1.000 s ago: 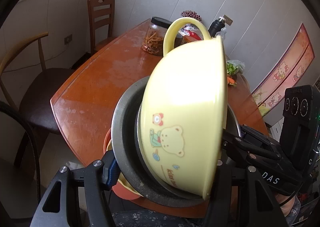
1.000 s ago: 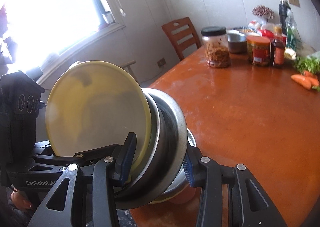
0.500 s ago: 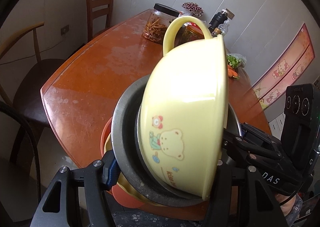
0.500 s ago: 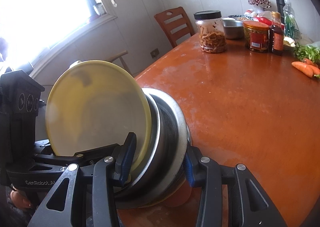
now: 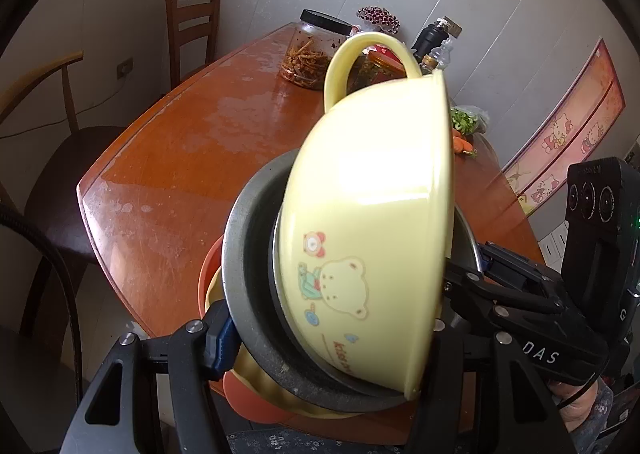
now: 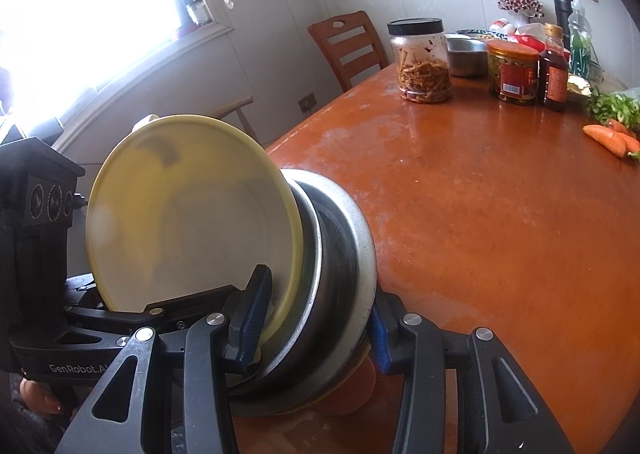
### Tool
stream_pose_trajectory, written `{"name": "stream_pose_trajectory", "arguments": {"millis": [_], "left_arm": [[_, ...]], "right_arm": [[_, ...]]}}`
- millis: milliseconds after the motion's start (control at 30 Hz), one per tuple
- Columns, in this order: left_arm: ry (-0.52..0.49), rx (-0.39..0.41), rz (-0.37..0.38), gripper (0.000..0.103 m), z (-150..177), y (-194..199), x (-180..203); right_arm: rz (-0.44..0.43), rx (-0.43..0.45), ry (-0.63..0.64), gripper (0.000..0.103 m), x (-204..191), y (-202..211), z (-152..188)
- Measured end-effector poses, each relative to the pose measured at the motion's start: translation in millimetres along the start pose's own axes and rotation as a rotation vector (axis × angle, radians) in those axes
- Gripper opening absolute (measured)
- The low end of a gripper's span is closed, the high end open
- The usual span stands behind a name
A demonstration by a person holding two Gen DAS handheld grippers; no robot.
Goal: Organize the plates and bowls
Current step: 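Lower the bowl stack onto the plates and open both tools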
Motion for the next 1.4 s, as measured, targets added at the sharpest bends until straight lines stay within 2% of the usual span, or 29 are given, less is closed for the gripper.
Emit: {"name": "stream_pose_trajectory", "arguments": {"millis": [333,700,733,800,833,1133,1400], "left_arm": [[0.002,0.001,0.015,0.06,0,6,0],[0.018,-0.001,0.043,0.064,0,9,-2],[0.012,0.006,0.037,0.065,-1,11,-1],[0.01,0.026,0.029,0.069,-3,17,-2],[0.007,0.028,0.029,0.069,-4,19,-2],[-0.006,0.038,-0.008,0.071,-2,30,0],[-0.045,0.118,-0.067,0.073,-8,60,8]], "right_arm": [[0.002,-0.003,0.01,0.048,-1,0,2],[-0.017,-0.001,-0.016,0.055,2,2,1],[-0.013,0.003,-0.016,0.057,2,3,0],[0.037,0.034,-0.007,0.072,6,9,-2],[0.052,0.054,-0.002,0.074,7,13,-4],[0.035,0.088,-0.013,0.074,10,29,-6],[0.03,0.109,0.0,0.074,4,43,-3]]}}
Point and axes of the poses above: each gripper's, at about its wrist camera, not at the fingertips, and y roughly against the way its jaws point, x to its right, z to its underside, the point moved 7 cm from there along -y, roughly the way its jaws point, and after that the axes turned 9 degrees about z, right-handed, at the moved point
